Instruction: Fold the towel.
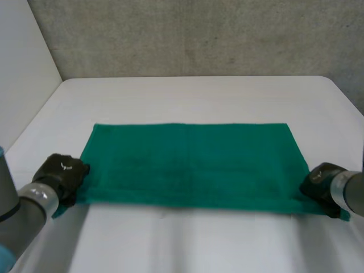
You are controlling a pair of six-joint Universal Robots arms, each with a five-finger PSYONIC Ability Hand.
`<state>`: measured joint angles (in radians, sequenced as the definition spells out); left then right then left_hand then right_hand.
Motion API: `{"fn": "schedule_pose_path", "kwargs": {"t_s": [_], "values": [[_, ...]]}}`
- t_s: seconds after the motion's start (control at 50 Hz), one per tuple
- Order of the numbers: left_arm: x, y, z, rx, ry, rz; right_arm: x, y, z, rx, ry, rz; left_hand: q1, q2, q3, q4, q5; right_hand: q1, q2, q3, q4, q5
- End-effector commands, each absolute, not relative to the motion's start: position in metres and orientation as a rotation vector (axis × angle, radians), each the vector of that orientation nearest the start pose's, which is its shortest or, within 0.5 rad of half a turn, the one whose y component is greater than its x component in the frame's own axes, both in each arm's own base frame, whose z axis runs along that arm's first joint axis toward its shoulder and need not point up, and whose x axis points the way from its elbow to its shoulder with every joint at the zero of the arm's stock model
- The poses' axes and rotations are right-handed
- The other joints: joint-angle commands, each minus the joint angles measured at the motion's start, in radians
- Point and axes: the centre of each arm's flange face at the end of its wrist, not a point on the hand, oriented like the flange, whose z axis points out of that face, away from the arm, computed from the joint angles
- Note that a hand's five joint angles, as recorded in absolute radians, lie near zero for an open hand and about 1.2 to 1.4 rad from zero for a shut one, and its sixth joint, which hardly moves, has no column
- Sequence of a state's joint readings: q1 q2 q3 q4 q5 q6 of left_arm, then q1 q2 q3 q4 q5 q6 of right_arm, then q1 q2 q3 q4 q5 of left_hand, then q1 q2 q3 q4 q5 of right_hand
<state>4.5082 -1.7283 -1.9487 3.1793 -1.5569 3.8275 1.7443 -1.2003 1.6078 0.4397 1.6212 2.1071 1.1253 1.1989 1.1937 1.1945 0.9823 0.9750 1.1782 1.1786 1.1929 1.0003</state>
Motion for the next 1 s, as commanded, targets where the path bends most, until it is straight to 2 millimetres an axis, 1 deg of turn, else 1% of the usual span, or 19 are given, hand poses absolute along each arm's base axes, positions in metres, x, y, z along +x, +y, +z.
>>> {"fn": "schedule_pose_path", "kwargs": {"t_s": [0.02, 0.06, 0.08, 0.16, 0.18, 0.24, 0.26, 0.36, 0.38, 0.42, 0.48, 0.7, 0.82, 0.84, 0.86, 0.88, 0.9, 0.92, 1.0], "values": [[-0.191, -0.240, 0.172, 1.155, 2.183, -1.549, 0.173, -0.264, 0.176, -1.882, 2.727, -1.248, 0.271, 0.197, 0.203, 0.202, 0.239, 0.421, 0.218, 0.218, 0.203, 0.221], [-0.194, -0.251, 0.168, 1.149, 2.164, -1.569, 0.177, -0.274, 0.176, -1.835, 2.729, -1.314, 0.271, 0.197, 0.203, 0.202, 0.239, 0.421, 0.218, 0.218, 0.203, 0.221], [-0.195, -0.257, 0.166, 1.145, 2.153, -1.584, 0.178, -0.286, 0.174, -1.773, 2.747, -1.358, 0.271, 0.197, 0.203, 0.202, 0.239, 0.421, 0.218, 0.218, 0.203, 0.221], [-0.204, -0.286, 0.160, 1.118, 2.074, -1.675, 0.184, -0.314, 0.168, -1.627, 2.772, -1.432, 0.271, 0.197, 0.203, 0.202, 0.239, 0.421, 0.218, 0.218, 0.203, 0.221], [-0.207, -0.300, 0.157, 1.096, 2.039, -1.718, 0.185, -0.319, 0.166, -1.600, 2.775, -1.442, 0.271, 0.197, 0.203, 0.202, 0.239, 0.421, 0.218, 0.218, 0.203, 0.221], [-0.212, -0.319, 0.151, 1.080, 1.981, -1.764, 0.194, -0.339, 0.162, -1.530, 2.759, -1.508, 0.271, 0.197, 0.203, 0.202, 0.239, 0.421, 0.218, 0.218, 0.203, 0.221], [-0.217, -0.329, 0.148, 1.070, 1.953, -1.793, 0.197, -0.343, 0.161, -1.522, 2.750, -1.524, 0.271, 0.197, 0.203, 0.202, 0.239, 0.421, 0.218, 0.218, 0.203, 0.221], [-0.226, -0.350, 0.138, 1.066, 1.925, -1.832, 0.219, -0.367, 0.158, -1.510, 2.678, -1.643, 0.271, 0.197, 0.203, 0.202, 0.239, 0.421, 0.218, 0.218, 0.203, 0.221], [-0.228, -0.359, 0.135, 1.062, 1.915, -1.839, 0.223, -0.375, 0.155, -1.500, 2.666, -1.675, 0.271, 0.197, 0.203, 0.202, 0.239, 0.421, 0.218, 0.218, 0.203, 0.221], [-0.232, -0.372, 0.129, 1.057, 1.903, -1.852, 0.225, -0.379, 0.155, -1.493, 2.662, -1.695, 0.271, 0.197, 0.203, 0.202, 0.239, 0.421, 0.218, 0.218, 0.203, 0.221], [-0.236, -0.388, 0.122, 1.047, 1.885, -1.863, 0.231, -0.400, 0.148, -1.455, 2.641, -1.782, 0.271, 0.197, 0.203, 0.202, 0.239, 0.421, 0.218, 0.218, 0.203, 0.221], [-0.243, -0.418, 0.110, 1.022, 1.829, -1.912, 0.249, -0.438, 0.137, -1.405, 2.509, -2.029, 0.271, 0.197, 0.203, 0.202, 0.239, 0.421, 0.218, 0.218, 0.203, 0.221], [-0.246, -0.426, 0.110, 1.005, 1.768, -1.976, 0.254, -0.449, 0.137, -1.386, 2.448, -2.100, 0.271, 0.197, 0.203, 0.202, 0.239, 0.421, 0.218, 0.218, 0.203, 0.221], [-0.247, -0.426, 0.110, 1.007, 1.761, -1.984, 0.255, -0.450, 0.136, -1.382, 2.436, -2.107, 0.271, 0.197, 0.203, 0.202, 0.239, 0.146, -0.057, -0.057, -0.072, -0.054], [-0.248, -0.426, 0.110, 1.006, 1.753, -1.993, 0.256, -0.452, 0.135, -1.380, 2.426, -2.126, 0.039, -0.035, -0.030, -0.030, 0.007, -0.537, -0.740, -0.740, -0.755, -0.737], [-0.249, -0.426, 0.110, 1.009, 1.747, -2.000, 0.256, -0.452, 0.135, -1.377, 2.425, -2.134, -0.234, -0.307, -0.302, -0.303, -0.265, -0.800, -1.004, -1.004, -1.018, -1.000], [-0.249, -0.425, 0.111, 1.008, 1.740, -2.005, 0.255, -0.453, 0.135, -1.373, 2.425, -2.141, -0.536, -0.610, -0.604, -0.605, -0.567, -0.800, -1.004, -1.004, -1.018, -1.000], [-0.252, -0.423, 0.110, 1.016, 1.735, -2.013, 0.255, -0.453, 0.135, -1.368, 2.425, -2.146, -0.951, -1.024, -1.019, -1.020, -0.982, -0.800, -1.004, -1.004, -1.018, -1.000], [-0.260, -0.420, 0.119, 1.015, 1.692, -2.055, 0.255, -0.455, 0.139, -1.333, 2.431, -2.170, -0.950, -1.024, -1.018, -1.019, -0.982, -0.800, -1.004, -1.004, -1.018, -1.000]]}}
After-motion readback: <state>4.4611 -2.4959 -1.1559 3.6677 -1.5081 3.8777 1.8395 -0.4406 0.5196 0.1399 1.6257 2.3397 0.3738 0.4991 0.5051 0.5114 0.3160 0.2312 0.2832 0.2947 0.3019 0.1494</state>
